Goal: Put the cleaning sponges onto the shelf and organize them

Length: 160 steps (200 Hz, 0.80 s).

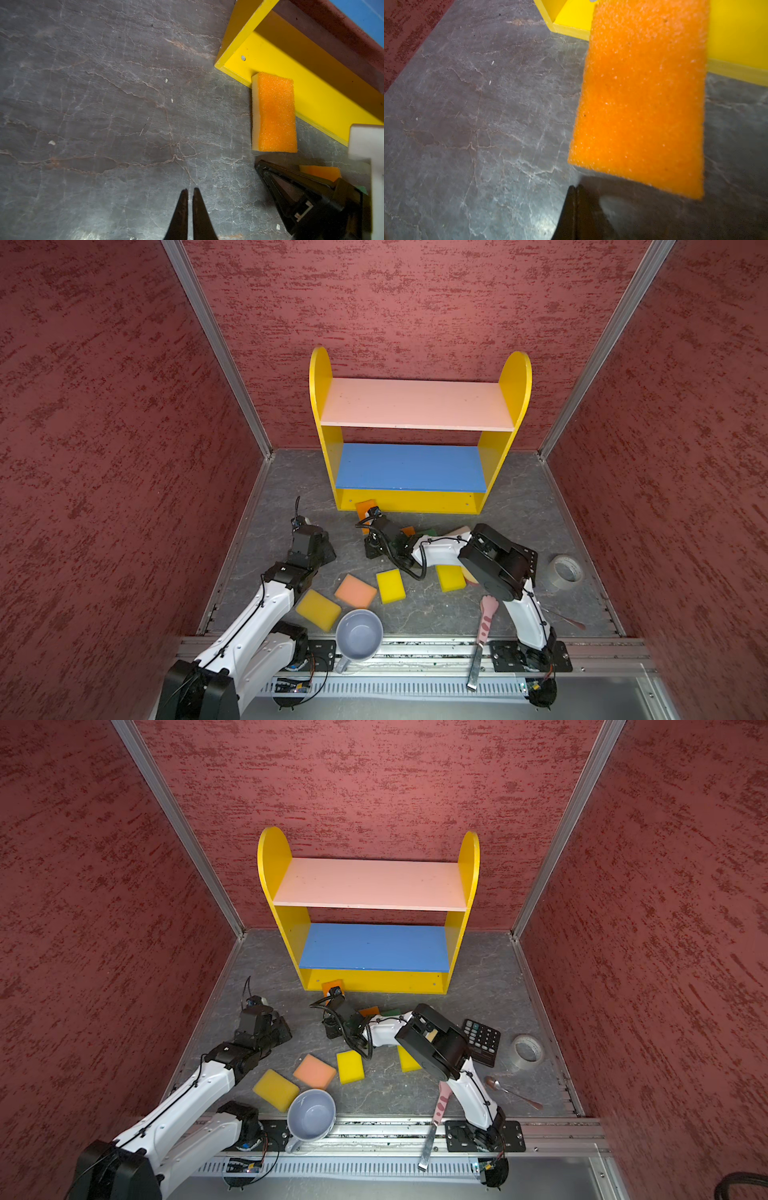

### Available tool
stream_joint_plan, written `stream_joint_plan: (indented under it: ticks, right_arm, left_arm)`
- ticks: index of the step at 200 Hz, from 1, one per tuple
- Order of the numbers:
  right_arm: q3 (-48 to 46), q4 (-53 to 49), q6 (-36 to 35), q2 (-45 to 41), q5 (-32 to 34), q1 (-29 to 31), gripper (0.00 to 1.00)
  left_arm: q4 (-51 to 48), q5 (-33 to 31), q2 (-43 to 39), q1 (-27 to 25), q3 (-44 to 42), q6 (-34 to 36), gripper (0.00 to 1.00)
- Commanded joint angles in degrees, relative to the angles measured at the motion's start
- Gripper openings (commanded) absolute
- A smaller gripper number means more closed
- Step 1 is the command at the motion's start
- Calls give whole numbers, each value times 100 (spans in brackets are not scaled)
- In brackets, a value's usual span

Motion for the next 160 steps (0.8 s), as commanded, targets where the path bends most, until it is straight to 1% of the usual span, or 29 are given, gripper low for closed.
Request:
stream_joint_plan:
  ticks: [1,36,80,100,116,128,160]
  right_arm:
    - [163,228,-4,204,344,-153,0]
    - [836,64,-269,567,354,-416,0]
    - [1927,-265,-431,1094,109,-656,0]
    - [2110,-288,-409,1184,-4,-680,0]
    - [1995,-208,-322,1090,-77,-683,0]
    - [1699,-32,-236,893,-95,-683,0]
    - [366,659,207,73,-120,-674,0]
  left_arm:
    - [83,77,73,33,-20,-78,10]
    - [103,97,86,24,-49,-97,11]
    - [174,106,220,-1,-26,-116,11]
    - [243,132,361,-34,0,-157,12]
    - [337,141,478,-96,19,-191,13]
    - [387,126,585,-168,55,-231,14]
    - [650,153,897,-345,134,-313,17]
